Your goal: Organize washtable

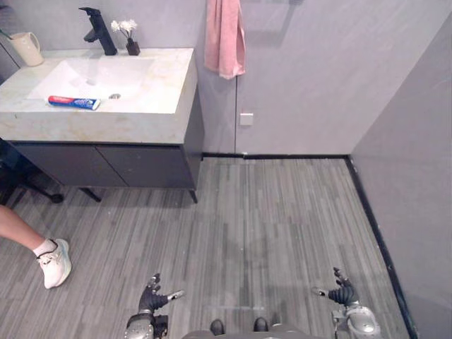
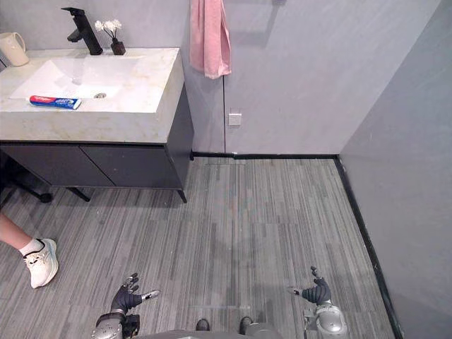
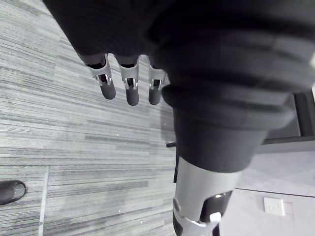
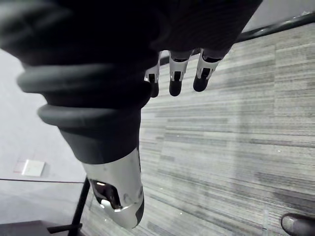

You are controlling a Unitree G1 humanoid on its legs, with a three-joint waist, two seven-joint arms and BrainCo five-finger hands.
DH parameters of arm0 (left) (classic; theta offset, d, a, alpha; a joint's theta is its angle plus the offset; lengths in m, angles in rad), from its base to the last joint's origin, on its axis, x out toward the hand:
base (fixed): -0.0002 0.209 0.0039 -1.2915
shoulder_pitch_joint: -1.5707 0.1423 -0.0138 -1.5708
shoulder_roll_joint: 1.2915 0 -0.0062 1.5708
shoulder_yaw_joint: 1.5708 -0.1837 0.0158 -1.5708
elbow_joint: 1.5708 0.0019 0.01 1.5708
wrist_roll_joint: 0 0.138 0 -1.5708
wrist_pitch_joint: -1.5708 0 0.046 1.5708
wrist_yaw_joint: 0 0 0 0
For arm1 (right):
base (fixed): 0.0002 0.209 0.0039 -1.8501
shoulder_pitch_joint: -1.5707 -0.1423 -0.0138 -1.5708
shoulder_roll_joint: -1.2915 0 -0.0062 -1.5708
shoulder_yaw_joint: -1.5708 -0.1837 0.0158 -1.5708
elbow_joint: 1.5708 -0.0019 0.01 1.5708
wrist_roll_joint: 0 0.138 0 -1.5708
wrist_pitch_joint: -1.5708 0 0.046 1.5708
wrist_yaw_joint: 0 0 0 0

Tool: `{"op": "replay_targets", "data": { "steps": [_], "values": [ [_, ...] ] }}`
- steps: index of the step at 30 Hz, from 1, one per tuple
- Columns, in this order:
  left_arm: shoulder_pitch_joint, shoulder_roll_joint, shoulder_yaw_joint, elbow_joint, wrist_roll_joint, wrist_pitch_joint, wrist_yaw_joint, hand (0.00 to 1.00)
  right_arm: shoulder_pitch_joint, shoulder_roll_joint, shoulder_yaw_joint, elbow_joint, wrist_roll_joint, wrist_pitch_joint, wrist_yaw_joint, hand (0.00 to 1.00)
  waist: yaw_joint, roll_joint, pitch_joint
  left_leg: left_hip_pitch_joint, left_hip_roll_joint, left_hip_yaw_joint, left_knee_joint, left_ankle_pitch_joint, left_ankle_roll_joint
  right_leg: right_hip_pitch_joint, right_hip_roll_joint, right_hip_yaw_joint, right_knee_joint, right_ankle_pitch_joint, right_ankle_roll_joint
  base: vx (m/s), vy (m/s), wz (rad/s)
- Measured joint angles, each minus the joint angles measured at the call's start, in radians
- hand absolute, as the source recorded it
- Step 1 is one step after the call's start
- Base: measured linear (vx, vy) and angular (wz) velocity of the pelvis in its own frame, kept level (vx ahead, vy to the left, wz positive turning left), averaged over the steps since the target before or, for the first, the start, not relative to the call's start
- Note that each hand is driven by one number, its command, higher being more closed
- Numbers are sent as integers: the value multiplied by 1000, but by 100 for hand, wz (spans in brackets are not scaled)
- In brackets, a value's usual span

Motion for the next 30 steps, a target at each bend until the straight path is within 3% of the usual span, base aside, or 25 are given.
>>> {"op": "replay_targets", "data": {
  "steps": [2,5,8,9,10,13,14,15,16,17,18,19,21,22,23,24,27,29,30],
  "values": [
    [-2,-3,0,-11,-1,0,1,0,-22,0,-4,0,14,3,-9,0,-1,8,3,-29,2,20,39,-35,3,-30,0,26,32,-20,4,69,43,-44],
    [-4,-5,-1,-50,-3,0,1,0,-31,1,-10,0,19,16,-24,0,0,8,8,-55,-9,48,115,-103,20,-115,-23,52,214,-119,43,106,60,-28],
    [-20,4,-15,-65,-8,0,3,0,-38,7,-5,-1,25,20,-26,0,-7,15,28,-17,-20,53,138,-153,49,-258,-55,34,560,-142,69,223,83,-16],
    [-40,13,-18,-65,-9,0,6,0,-37,10,-3,-1,25,23,-26,0,-12,8,44,18,-22,52,141,-165,58,-293,-74,3,649,-174,59,375,30,6],
    [-60,19,-24,-65,-9,1,11,0,-42,4,-1,-1,25,23,-26,0,-12,12,62,56,-17,44,135,-177,60,-318,-73,-30,652,-201,44,384,19,6],
    [-97,22,-32,-65,-12,0,23,0,-69,-15,2,-3,25,22,-26,0,-34,40,81,94,26,12,122,-180,55,-387,-46,-84,541,-200,26,404,-20,26],
    [-117,21,-34,-66,-12,0,23,0,-75,-25,2,-13,25,22,-26,0,-46,52,94,116,49,-3,117,-176,42,-422,-30,-94,461,-165,18,502,-94,48],
    [-130,20,-34,-65,-12,-2,27,0,-71,-31,3,-36,25,22,-26,0,-60,52,99,143,59,-17,107,-178,13,-447,-25,-88,360,-90,17,756,-157,52],
    [-130,25,-33,-66,-12,-3,28,0,-60,-32,5,-56,25,20,-27,0,-61,37,96,165,55,-25,108,-191,-25,-451,-20,-73,282,-3,9,725,-182,43],
    [-137,20,-32,-57,-11,-1,29,0,-48,-40,11,-70,24,21,-27,0,-61,39,103,193,76,-39,147,-220,-72,-458,-16,-70,332,103,-53,509,-137,21],
    [-138,17,-32,-59,-11,0,29,0,-53,-39,11,-69,24,22,-27,0,-59,45,104,188,88,-40,168,-219,-73,-459,-8,-78,347,95,-63,610,-197,16],
    [-141,16,-32,-65,-11,-2,27,0,-58,-30,17,-80,24,21,-26,0,-60,45,103,135,103,-46,303,-185,-113,-440,-2,-87,363,37,-79,607,-224,13],
    [-138,2,-30,-65,-11,-2,25,0,-59,-31,41,-83,24,20,-22,0,-58,46,111,16,135,-51,624,-28,-95,-330,17,-92,309,-3,-97,679,-249,14],
    [-125,-7,-29,-67,-11,-3,22,0,-58,-23,58,-85,25,19,-23,0,-53,48,120,-55,185,-42,861,-15,-84,-211,43,-91,235,-11,-108,488,-157,1],
    [-121,-7,-30,-66,-11,-2,21,0,-57,-13,61,-90,25,17,-22,0,-54,44,124,-82,207,-28,952,-27,-66,-152,54,-86,202,-13,-111,574,-170,-16],
    [-120,-9,-30,-68,-11,-2,20,0,-52,4,61,-107,25,14,-24,0,-28,30,132,-135,233,11,1058,-52,-47,-53,62,-69,149,-20,-122,522,-135,-33],
    [-123,-11,-31,-99,-12,-3,21,0,-60,3,58,-120,28,-1,-26,0,7,15,133,-318,232,63,1000,-92,-27,80,56,-24,29,-30,-122,518,-73,-37],
    [-130,-13,-30,-101,-17,-2,23,0,-75,3,52,-105,28,4,-27,0,12,12,147,-390,187,63,805,-97,-20,139,40,-12,-4,-50,-109,388,29,-26],
    [-127,-24,-30,-101,-23,-1,26,0,-74,5,40,-97,28,12,-28,0,25,3,150,-388,137,56,579,-80,-45,169,17,2,-7,-73,-92,361,78,-38]
  ]
}}
